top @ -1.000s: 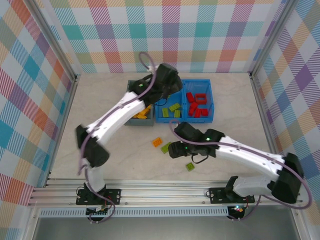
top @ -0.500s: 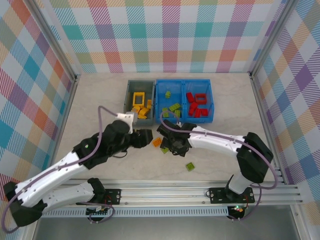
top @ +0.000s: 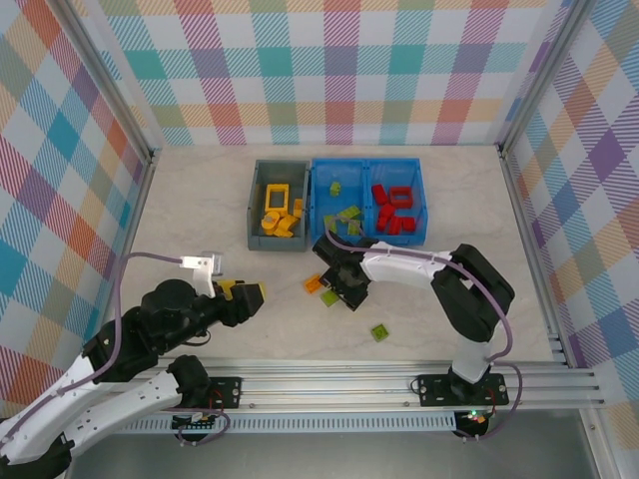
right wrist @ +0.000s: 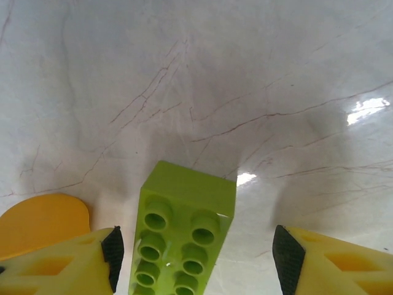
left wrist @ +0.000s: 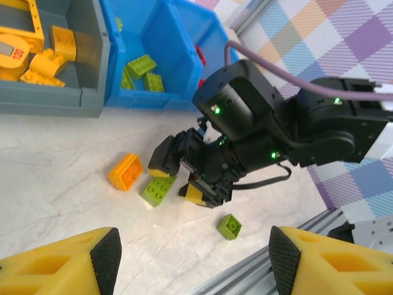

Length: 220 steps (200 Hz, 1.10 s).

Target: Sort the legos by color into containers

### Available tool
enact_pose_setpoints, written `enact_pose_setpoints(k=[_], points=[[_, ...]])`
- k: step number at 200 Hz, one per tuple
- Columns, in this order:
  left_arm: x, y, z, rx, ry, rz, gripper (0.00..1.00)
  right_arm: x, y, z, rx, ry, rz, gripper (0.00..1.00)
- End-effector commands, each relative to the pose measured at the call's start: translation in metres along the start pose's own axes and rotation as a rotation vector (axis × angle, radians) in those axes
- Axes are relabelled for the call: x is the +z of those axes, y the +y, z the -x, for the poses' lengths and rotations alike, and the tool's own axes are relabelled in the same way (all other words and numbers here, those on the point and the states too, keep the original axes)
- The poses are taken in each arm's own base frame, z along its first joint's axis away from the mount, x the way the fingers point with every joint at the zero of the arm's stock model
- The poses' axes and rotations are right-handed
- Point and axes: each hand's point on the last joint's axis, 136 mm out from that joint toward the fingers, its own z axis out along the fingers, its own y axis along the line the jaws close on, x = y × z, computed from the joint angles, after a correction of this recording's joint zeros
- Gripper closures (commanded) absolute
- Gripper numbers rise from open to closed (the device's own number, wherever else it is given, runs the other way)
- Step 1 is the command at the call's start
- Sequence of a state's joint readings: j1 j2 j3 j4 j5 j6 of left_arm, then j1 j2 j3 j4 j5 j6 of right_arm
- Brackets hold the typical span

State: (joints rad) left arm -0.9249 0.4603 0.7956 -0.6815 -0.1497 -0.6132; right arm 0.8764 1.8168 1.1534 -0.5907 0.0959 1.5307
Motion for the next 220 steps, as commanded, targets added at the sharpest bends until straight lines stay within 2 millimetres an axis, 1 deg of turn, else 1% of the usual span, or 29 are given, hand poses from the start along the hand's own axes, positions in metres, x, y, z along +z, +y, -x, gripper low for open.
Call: enact_pose_setpoints(k=[1, 8, 25, 41, 58, 72, 91, 102, 119, 131, 137, 152, 172, 188, 205, 220], points=[[0.004, 0.003, -0.007, 0.002, 0.026, 0.013, 0.33, 0.000, 0.010, -0.002, 0.039, 0.013, 0.006, 0.38], [0.005, 0.003, -0.007, 0.003, 0.027, 0.014, 0.34, 0.002, 0.008, -0.003, 0.047, 0.017, -0.008, 0.42], [0.007, 0.001, -0.007, 0.004, 0.031, 0.016, 0.34, 0.007, 0.003, -0.005, 0.068, 0.026, -0.024, 0.53], [0.008, -0.001, -0.005, 0.004, 0.028, 0.010, 0.34, 0.010, -0.001, -0.006, 0.079, 0.029, -0.033, 0.57], [0.010, -0.003, -0.004, 0.003, 0.029, 0.008, 0.34, 0.007, -0.003, -0.004, 0.068, 0.014, -0.025, 0.69], [0.012, -0.005, -0.004, 0.001, 0.035, 0.004, 0.34, -0.007, 0.001, 0.000, 0.021, -0.029, 0.003, 0.73], [0.015, -0.006, -0.004, -0.007, 0.046, 0.014, 0.34, -0.043, 0.010, 0.010, -0.102, -0.144, 0.048, 0.75], [0.019, -0.008, -0.002, -0.009, 0.056, 0.021, 0.34, -0.067, 0.019, 0.019, -0.197, -0.214, 0.082, 0.75], [0.028, -0.014, 0.000, -0.009, 0.075, 0.026, 0.34, -0.097, 0.035, 0.042, -0.333, -0.315, 0.126, 0.74], [0.035, -0.019, 0.002, -0.008, 0.079, 0.029, 0.34, -0.111, 0.048, 0.061, -0.407, -0.363, 0.153, 0.74], [0.039, -0.021, 0.004, -0.004, 0.079, 0.028, 0.34, -0.114, 0.059, 0.069, -0.451, -0.370, 0.182, 0.74], [0.050, -0.028, 0.010, -0.003, 0.072, 0.028, 0.34, -0.116, 0.086, 0.086, -0.521, -0.335, 0.267, 0.73], [0.068, -0.035, 0.020, -0.002, 0.059, 0.059, 0.34, -0.110, 0.121, 0.112, -0.600, -0.290, 0.321, 0.73], [0.082, -0.044, 0.027, 0.020, 0.041, 0.095, 0.34, -0.104, 0.146, 0.126, -0.657, -0.251, 0.356, 0.72], [0.095, -0.051, 0.033, 0.074, 0.014, 0.163, 0.34, -0.096, 0.163, 0.145, -0.672, -0.233, 0.336, 0.73], [0.106, -0.057, 0.038, 0.125, -0.023, 0.236, 0.34, -0.084, 0.171, 0.160, -0.659, -0.215, 0.316, 0.72]])
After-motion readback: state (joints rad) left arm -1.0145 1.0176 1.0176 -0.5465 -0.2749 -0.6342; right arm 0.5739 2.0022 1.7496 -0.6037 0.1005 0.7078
